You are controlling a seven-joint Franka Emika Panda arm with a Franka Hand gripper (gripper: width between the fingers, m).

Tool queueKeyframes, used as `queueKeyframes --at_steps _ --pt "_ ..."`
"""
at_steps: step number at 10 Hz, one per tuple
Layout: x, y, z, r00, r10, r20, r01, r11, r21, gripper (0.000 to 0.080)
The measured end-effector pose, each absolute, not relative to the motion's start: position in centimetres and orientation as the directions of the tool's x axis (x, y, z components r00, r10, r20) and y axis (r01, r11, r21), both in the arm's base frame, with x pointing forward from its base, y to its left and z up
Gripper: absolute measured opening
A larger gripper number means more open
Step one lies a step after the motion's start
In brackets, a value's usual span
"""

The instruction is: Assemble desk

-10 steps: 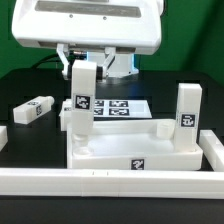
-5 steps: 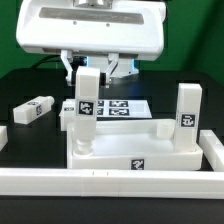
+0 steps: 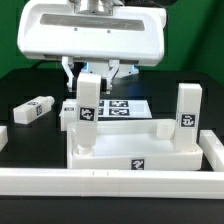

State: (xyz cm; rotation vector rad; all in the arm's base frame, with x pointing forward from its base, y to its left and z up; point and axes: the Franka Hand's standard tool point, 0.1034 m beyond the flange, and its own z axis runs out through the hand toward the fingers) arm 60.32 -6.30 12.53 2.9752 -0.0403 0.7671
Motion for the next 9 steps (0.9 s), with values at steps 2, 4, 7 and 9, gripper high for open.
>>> queueKeyframes --at_steps 2,4,7,9 --pt "60.20 -6.52 12.25 0.877 -0.010 0.480 -0.045 -0.997 0.061 0.0289" --pt "60.04 -6.63 11.81 0.880 -0.011 0.474 -0.046 -0.997 0.062 0.0289" --pt "60.07 -6.67 11.74 0.872 -0.007 0.490 -0.048 -0.996 0.070 0.0289" --pt "60.17 -6.63 11.68 0.854 0.002 0.520 -0.049 -0.995 0.085 0.0289"
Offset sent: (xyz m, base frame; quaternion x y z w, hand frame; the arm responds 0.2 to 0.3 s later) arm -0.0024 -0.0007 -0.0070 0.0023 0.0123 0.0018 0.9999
